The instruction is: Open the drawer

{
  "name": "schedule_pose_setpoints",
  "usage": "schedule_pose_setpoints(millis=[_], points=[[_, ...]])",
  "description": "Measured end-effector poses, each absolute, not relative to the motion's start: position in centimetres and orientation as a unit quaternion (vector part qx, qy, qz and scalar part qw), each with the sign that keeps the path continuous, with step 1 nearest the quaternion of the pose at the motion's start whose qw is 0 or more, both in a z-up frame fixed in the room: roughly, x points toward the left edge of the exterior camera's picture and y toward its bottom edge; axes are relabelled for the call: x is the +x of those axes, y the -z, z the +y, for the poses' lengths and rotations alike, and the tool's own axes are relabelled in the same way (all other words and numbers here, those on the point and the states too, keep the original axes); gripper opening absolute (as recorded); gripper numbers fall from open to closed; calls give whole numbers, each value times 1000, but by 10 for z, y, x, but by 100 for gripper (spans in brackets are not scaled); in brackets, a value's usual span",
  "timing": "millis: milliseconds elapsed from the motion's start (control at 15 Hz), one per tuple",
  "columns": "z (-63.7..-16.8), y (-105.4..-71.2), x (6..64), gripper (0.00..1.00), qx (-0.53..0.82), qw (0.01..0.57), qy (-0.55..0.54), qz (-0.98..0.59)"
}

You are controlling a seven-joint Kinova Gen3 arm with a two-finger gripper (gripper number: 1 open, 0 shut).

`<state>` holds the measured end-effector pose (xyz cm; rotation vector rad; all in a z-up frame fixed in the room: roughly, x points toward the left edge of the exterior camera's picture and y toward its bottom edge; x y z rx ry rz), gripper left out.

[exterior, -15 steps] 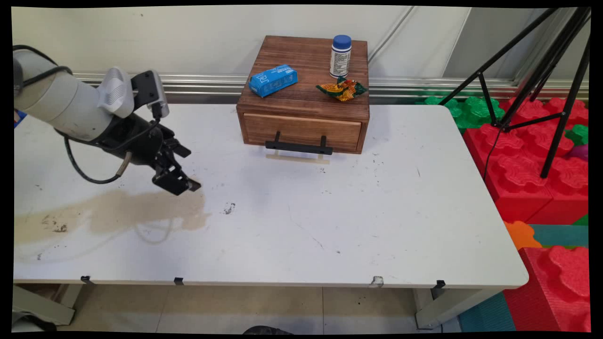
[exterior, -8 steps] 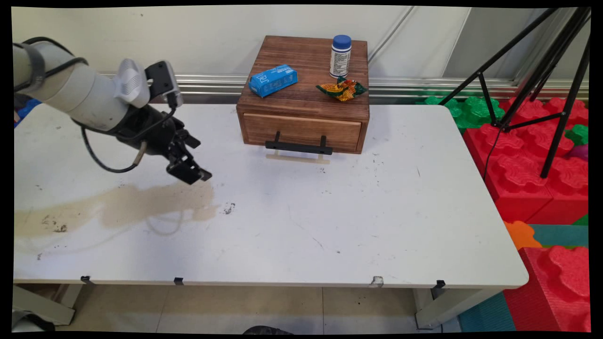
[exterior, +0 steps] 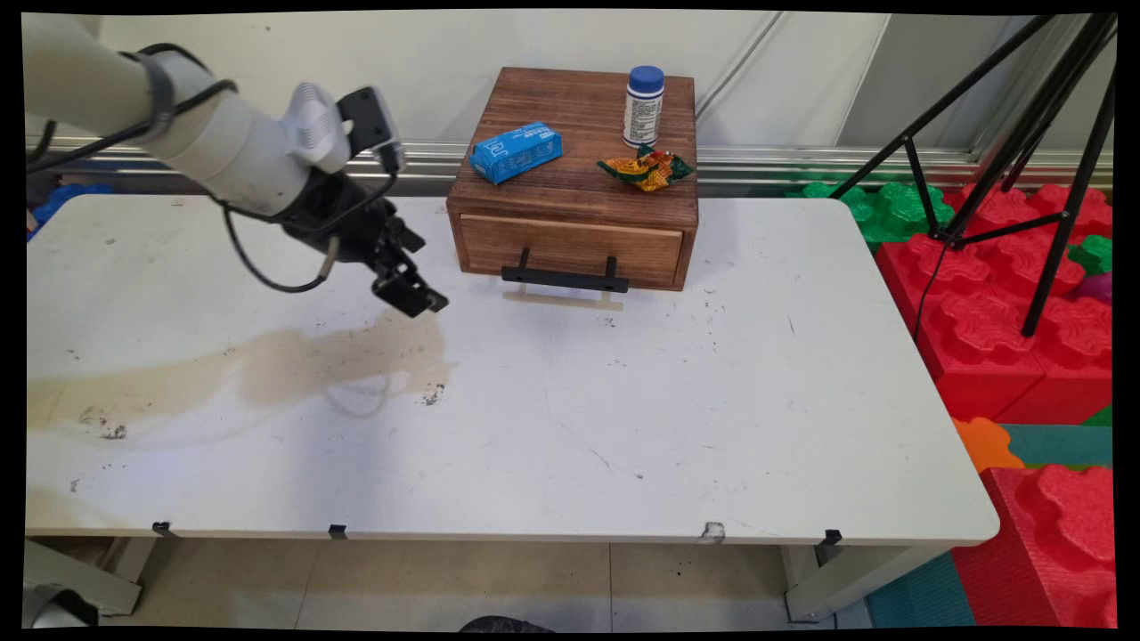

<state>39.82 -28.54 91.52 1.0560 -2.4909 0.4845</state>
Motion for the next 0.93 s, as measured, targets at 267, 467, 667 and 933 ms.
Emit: schedule_pose_setpoints(millis=[267,467,667,933], points=[[-304,-915,385,100,367,200,-177,-891],[-318,-914,374,100,357,203,-179,-894],[-331,-912,364,100,346,206,-182,-897],[-347,-907,350,100,333,208,-185,-901]])
